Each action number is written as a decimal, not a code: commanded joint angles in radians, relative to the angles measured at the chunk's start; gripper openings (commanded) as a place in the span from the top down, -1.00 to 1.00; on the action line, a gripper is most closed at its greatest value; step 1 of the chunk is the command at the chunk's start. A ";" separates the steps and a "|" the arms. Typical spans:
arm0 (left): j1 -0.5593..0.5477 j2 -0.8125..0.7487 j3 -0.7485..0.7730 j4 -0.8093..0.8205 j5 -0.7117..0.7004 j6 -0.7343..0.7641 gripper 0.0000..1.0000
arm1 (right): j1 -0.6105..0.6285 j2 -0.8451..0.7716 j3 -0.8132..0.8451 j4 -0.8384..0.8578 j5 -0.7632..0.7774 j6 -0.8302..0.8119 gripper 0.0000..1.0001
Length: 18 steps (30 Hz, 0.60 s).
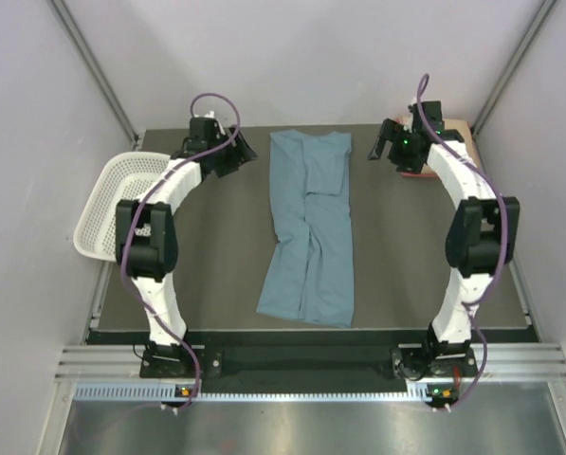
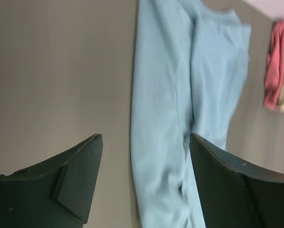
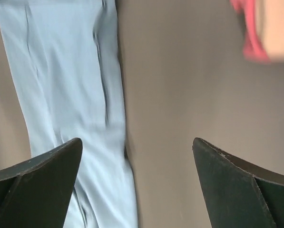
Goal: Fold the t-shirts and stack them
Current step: Fold the tshirt
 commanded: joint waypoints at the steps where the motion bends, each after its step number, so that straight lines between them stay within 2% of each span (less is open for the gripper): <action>1: -0.017 -0.195 -0.158 -0.111 0.039 0.098 -0.53 | 0.013 -0.193 -0.189 -0.117 0.046 -0.094 -1.00; 2: -0.025 -0.225 -0.197 -0.159 0.051 0.102 -0.52 | 0.015 -0.230 -0.244 -0.115 -0.004 -0.083 -0.99; 3: -0.037 -0.291 -0.237 -0.177 0.060 0.108 -0.48 | 0.018 -0.306 -0.368 -0.082 -0.040 -0.059 -0.99; 4: -0.077 -0.325 -0.322 -0.194 0.056 0.124 -0.48 | 0.024 -0.343 -0.435 -0.057 -0.075 -0.043 -0.99; 6: -0.118 -0.412 -0.413 -0.213 0.057 0.124 -0.48 | 0.041 -0.454 -0.627 0.027 -0.179 0.015 -0.99; 8: -0.178 -0.460 -0.541 -0.207 0.083 0.090 -0.49 | 0.082 -0.526 -0.743 0.084 -0.256 0.050 -0.99; 9: -0.197 -0.497 -0.578 -0.199 0.094 0.075 -0.49 | 0.102 -0.589 -0.835 0.105 -0.270 0.064 -0.99; 11: -0.246 -0.525 -0.651 -0.217 0.096 0.032 -0.49 | 0.172 -0.647 -0.907 0.109 -0.267 0.067 -0.94; 14: -0.290 -0.588 -0.730 -0.237 0.054 -0.005 -0.47 | 0.228 -0.759 -1.044 0.110 -0.278 0.082 -0.69; 15: -0.294 -0.615 -0.745 -0.246 0.033 -0.013 -0.46 | 0.239 -0.822 -1.116 0.119 -0.285 0.104 -0.39; 17: -0.298 -0.638 -0.789 -0.266 0.025 -0.037 -0.40 | 0.260 -0.882 -1.182 0.144 -0.301 0.125 -0.28; 18: -0.301 -0.655 -0.805 -0.271 0.017 -0.043 -0.36 | 0.266 -0.928 -1.238 0.152 -0.305 0.141 -0.08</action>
